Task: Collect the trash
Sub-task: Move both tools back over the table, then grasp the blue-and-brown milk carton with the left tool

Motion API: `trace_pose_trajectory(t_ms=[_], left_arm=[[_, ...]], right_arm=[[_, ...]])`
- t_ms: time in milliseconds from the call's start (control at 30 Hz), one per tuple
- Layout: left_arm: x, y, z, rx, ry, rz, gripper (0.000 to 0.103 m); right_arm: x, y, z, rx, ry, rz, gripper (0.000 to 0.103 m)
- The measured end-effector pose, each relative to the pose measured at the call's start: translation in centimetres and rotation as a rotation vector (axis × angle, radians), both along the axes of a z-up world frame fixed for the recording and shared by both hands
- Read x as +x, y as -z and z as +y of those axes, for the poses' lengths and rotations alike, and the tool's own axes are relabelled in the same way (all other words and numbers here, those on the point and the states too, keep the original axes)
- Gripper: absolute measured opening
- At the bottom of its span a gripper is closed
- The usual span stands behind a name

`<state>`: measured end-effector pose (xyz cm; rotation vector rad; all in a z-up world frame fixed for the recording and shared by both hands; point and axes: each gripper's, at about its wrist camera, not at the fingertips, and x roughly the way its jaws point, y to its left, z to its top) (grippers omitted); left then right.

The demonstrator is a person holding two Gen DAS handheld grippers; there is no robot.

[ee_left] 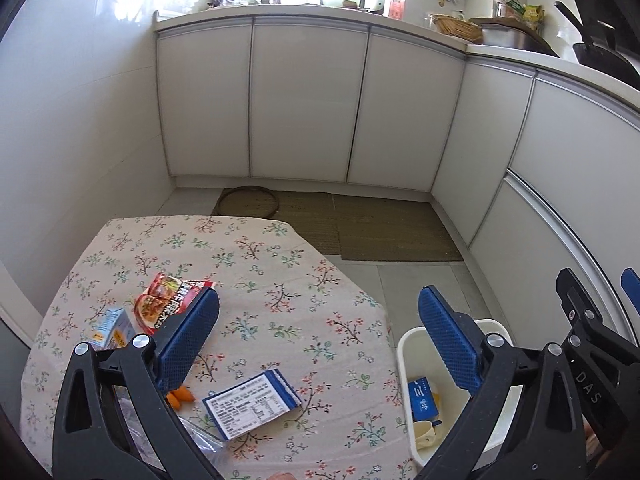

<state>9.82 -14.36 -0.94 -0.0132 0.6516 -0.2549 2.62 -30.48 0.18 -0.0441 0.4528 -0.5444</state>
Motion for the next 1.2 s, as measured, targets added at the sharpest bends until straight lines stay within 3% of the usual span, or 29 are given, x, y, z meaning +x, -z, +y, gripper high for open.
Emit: trace_pose_trajectory(t_ms=[633, 967, 1200], left_arm=[[3.1, 2.1, 11.1, 0.031, -0.214, 0.087, 0.096], [6.5, 6.0, 17.2, 0.037, -0.283, 0.268, 0.096], [9.6, 10.1, 22.5, -0.098, -0.274, 0.524, 0.096]], right_arm=[[6.1, 1.7, 9.9, 0.029, -0.202, 0.051, 0.096], [8.8, 3.9, 13.7, 0.05, -0.298, 0.126, 0.096], [10.2, 5.2, 13.8, 0.092, -0.312, 0.193, 0.096]])
